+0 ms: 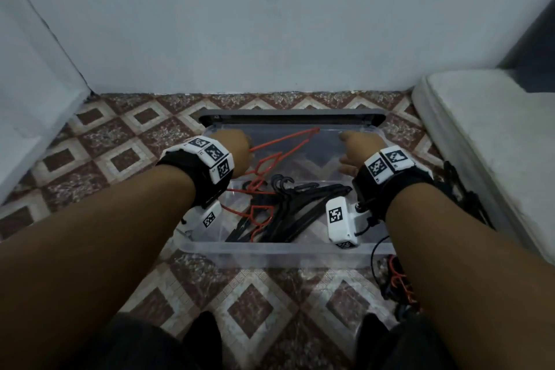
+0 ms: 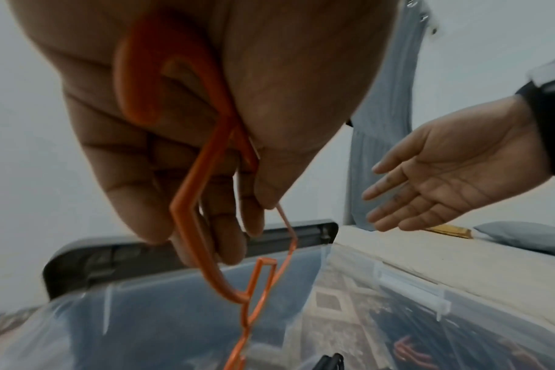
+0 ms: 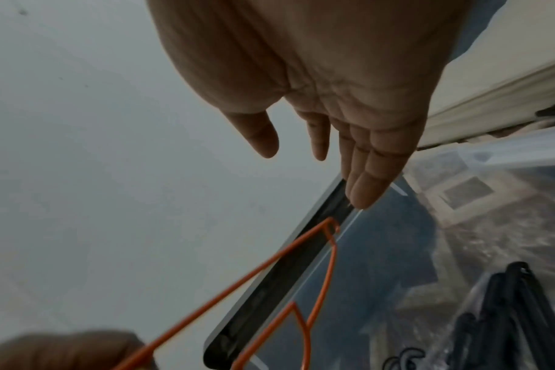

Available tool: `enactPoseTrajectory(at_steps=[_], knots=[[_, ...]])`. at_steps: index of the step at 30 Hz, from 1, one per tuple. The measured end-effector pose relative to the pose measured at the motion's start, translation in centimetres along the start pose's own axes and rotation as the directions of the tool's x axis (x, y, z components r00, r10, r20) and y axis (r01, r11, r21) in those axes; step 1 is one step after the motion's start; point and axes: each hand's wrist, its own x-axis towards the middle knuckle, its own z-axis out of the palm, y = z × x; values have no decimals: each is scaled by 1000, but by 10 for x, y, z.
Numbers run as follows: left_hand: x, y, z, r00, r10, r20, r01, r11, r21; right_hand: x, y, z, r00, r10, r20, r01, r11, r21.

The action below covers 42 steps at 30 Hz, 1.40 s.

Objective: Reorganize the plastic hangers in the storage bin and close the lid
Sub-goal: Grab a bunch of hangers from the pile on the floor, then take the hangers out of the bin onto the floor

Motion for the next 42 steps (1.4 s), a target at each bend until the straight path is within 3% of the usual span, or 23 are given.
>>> enactPoseTrajectory(at_steps=[5,10,13,15,22,25,27,28,30,33,36,38,42], knots=[[-15,11,-16,978,156,-138,-159,987,-13,-7,16,0,978,-209,-13,204,964,-171],[-17,3,-16,954,260,-150,-287,938,-195,6,21,-28,935,-351,-41,273,791,-547],[-5,-9,-11,954,251,-167,-288,921,-261,12,24,-38,940,-326,104,318,720,-617],[10,-16,-3,959,238,-155,-267,942,-203,13,28,-37,928,-321,190,366,684,-630],[66,-17,66,968,147,204,-117,981,-152,14,19,-19,921,-296,255,389,749,-537],[81,-9,104,893,96,441,-31,988,-153,12,16,-9,915,-289,281,397,769,-502],[92,-4,131,827,29,561,-21,1000,-21,12,19,-6,916,-269,297,389,776,-497],[99,-2,143,820,-13,573,-33,997,70,13,20,-5,916,-260,305,385,777,-498],[119,1,162,845,-47,533,-26,991,129,16,24,-6,920,-245,307,375,779,-502],[153,15,178,906,0,423,17,999,-37,24,28,-9,930,-227,290,350,790,-504],[183,36,200,958,-67,280,119,977,-175,31,31,-10,939,-220,264,328,805,-495],[198,51,211,965,-100,243,159,958,-237,35,34,-10,944,-219,248,316,816,-485],[215,61,220,953,-64,297,151,948,-279,40,40,-9,948,-205,242,301,820,-486]])
